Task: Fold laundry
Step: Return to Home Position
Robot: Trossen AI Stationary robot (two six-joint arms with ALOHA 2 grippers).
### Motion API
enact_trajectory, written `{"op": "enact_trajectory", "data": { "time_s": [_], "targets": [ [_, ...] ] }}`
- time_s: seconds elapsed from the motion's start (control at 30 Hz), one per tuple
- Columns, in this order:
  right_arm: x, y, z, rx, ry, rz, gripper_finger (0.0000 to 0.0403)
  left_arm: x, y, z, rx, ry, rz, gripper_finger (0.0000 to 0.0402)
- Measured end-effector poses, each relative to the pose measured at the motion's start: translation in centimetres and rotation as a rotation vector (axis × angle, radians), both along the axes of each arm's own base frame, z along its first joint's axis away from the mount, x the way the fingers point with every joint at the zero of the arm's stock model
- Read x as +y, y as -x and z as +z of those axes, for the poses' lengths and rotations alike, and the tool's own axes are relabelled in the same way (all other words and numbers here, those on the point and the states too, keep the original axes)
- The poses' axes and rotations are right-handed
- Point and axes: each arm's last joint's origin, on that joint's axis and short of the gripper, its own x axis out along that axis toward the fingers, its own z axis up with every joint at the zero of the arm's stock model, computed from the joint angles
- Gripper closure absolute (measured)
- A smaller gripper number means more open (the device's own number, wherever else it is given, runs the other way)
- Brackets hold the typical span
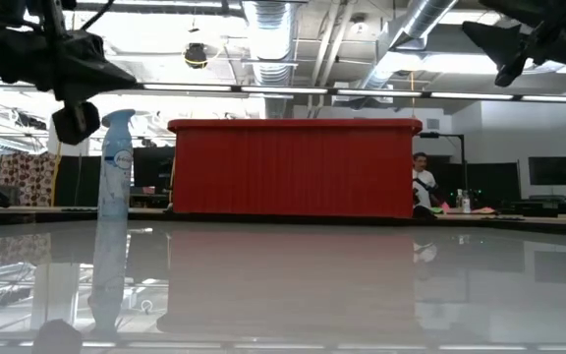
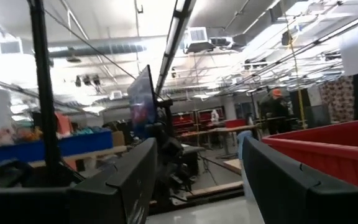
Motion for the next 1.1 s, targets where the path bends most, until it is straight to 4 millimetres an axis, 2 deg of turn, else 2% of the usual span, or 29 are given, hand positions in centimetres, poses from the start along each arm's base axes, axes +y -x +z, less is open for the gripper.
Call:
{"op": "enact_trajectory", "data": {
  "time_s": [0.07, 0.2, 0.27, 0.4, 0.63, 0.8, 0.9, 1.03, 1.1],
  "targets": [
    [-0.1, 0.0, -0.1, 0.008, 0.006, -0.011, 0.0143, -0.1, 0.0, 0.1, -0.014, -0.017, -0.025, 0.0401],
    [-0.1, -0.1, -0.2, 0.023, -0.010, -0.008, 0.0143, 0.4, 0.0, 0.3, -0.013, -0.141, 0.104, 0.0391],
    [-0.1, -0.1, -0.3, 0.025, -0.021, -0.002, 0.0143, 0.2, 0.0, 0.6, -0.041, -0.234, 0.041, 0.0387],
    [0.0, -0.2, -0.6, 0.050, -0.034, 0.025, 0.0143, 0.0, 0.4, 0.8, -0.073, -0.291, -0.014, 0.0387],
    [-0.4, 0.3, -0.9, 0.079, -0.035, -0.003, 0.0143, 0.1, 2.8, 0.9, -0.108, -0.409, 0.047, 0.0389],
    [-0.9, 0.9, -1.3, 0.099, -0.033, -0.039, 0.0143, 0.1, 2.7, 0.5, -0.052, -0.469, 0.025, 0.0389],
    [-1.0, 0.8, -1.7, 0.138, -0.022, -0.039, 0.0143, 0.1, 2.3, -1.2, -0.022, -0.470, 0.007, 0.0389],
    [-1.1, 0.5, -2.6, 0.224, -0.061, -0.041, 0.0143, 0.1, 1.5, -3.1, -0.105, -0.479, 0.033, 0.0389],
    [-1.3, 0.5, -2.8, 0.243, -0.093, -0.045, 0.0143, 0.0, 1.3, -3.3, -0.088, -0.488, -0.013, 0.0389]
  ]
}}
